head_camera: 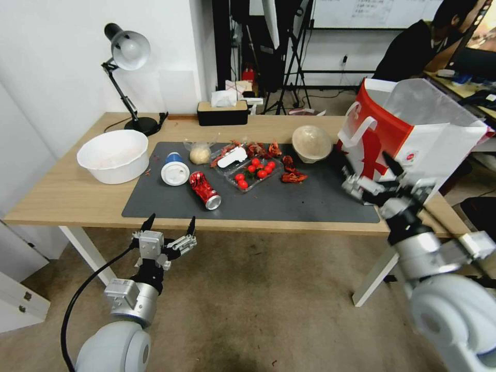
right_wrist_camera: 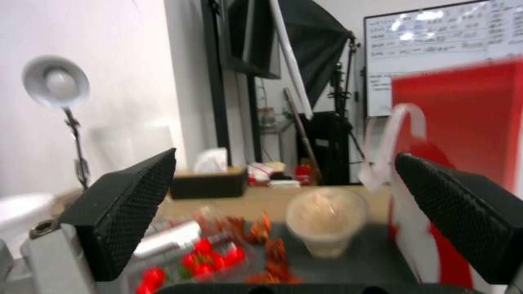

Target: Pick up the trash from the table and place it into the takeout bag.

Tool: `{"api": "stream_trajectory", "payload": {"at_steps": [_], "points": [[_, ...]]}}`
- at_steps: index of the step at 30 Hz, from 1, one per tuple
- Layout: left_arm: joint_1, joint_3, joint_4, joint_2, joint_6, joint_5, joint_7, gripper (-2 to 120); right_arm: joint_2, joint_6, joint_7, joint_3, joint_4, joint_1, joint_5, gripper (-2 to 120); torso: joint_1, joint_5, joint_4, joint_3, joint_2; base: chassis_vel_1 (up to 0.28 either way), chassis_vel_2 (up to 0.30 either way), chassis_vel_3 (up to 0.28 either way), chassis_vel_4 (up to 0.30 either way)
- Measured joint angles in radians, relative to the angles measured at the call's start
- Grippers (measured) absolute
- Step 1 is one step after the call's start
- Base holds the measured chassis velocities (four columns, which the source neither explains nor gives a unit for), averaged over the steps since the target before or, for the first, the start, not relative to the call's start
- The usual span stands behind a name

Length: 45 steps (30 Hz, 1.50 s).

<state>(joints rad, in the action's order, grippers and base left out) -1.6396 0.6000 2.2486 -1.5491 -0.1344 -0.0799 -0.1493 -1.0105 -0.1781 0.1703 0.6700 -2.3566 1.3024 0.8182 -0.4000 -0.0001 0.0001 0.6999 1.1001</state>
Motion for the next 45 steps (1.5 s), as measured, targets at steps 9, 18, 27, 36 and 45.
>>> {"api": "stream_trajectory", "payload": {"at_steps": [9,18,27,36,45], "points": [[0.001,0.002,-0.013,0.013,0.011,-0.005,0.0,100,-0.091,0.185,-0.054,-0.102,0.006,0.233,-0.313,100,0.0,0.0002,-0.0004,0.0,0.0,0.0,0.0,0.0,0.0],[-0.007,0.01,-0.022,0.027,0.031,-0.008,0.003,100,-0.204,0.343,-0.022,-0.2,0.095,0.417,-0.501,100,0.0,0.0,0.0,0.0,0.0,0.0,0.0,0.0,0.0],[-0.004,0.021,-0.028,0.041,0.036,-0.024,0.006,100,-0.243,0.406,-0.022,-0.242,0.165,0.453,-0.576,100,0.0,0.0001,-0.0001,0.0,0.0,0.0,0.0,0.0,0.0],[0.0,0.021,-0.036,0.046,0.037,-0.026,0.007,100,-0.24,0.387,0.004,-0.25,0.171,0.424,-0.562,100,0.0,0.0001,-0.0001,0.0,0.0,0.0,0.0,0.0,0.0],[0.002,0.022,-0.035,0.042,0.037,-0.025,0.008,100,-0.204,0.259,0.093,-0.274,0.182,0.286,-0.392,100,0.0,0.0001,-0.0002,0.0,0.0,0.0,0.0,0.0,0.0]]}}
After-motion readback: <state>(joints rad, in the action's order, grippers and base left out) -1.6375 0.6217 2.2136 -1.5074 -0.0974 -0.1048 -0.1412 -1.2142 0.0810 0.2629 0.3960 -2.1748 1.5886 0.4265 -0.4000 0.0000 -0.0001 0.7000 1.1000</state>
